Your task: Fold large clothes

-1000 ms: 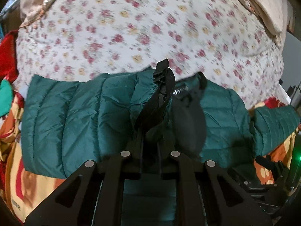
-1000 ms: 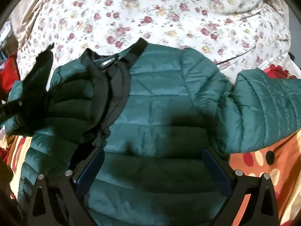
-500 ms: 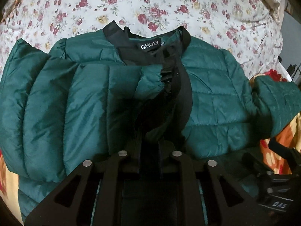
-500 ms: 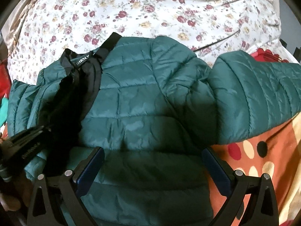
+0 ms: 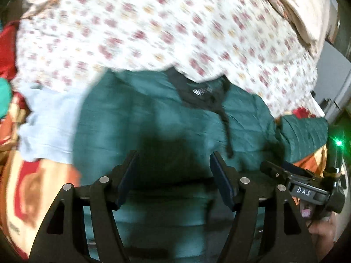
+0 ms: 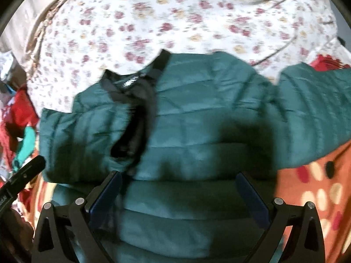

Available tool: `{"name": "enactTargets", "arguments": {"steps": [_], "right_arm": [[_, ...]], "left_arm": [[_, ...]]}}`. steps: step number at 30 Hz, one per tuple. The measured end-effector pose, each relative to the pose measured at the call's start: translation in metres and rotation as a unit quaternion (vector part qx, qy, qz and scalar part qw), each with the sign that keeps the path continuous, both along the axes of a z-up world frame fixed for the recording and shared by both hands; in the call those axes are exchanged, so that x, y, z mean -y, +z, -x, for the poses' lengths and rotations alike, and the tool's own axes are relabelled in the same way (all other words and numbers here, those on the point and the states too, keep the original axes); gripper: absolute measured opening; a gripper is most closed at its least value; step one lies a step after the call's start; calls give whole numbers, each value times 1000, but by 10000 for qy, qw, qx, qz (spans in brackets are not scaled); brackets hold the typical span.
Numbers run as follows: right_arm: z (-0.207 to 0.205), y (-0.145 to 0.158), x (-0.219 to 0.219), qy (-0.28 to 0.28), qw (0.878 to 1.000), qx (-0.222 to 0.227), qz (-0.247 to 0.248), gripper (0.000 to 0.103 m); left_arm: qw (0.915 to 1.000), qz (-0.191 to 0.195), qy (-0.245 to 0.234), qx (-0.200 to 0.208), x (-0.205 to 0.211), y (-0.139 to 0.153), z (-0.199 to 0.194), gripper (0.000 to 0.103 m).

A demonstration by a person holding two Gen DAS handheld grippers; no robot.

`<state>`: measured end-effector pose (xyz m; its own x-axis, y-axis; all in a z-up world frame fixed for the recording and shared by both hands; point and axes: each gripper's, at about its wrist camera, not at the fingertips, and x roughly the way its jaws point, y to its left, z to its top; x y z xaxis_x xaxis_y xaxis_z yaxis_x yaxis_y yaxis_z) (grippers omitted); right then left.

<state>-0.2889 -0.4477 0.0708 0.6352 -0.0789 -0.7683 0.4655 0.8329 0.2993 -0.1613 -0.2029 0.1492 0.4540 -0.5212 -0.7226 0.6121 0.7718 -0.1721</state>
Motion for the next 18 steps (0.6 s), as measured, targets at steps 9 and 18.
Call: {"name": "enactTargets", "arguments": {"steps": [9, 18], "right_arm": [[-58, -2, -43, 567, 9984, 9, 82, 103], [-98, -19, -37, 740, 9970, -134, 169, 86]], "left_arm": [[9938, -185, 975, 504, -69, 0, -38, 69], [9925, -336, 1165, 140, -75, -35, -64, 69]]}}
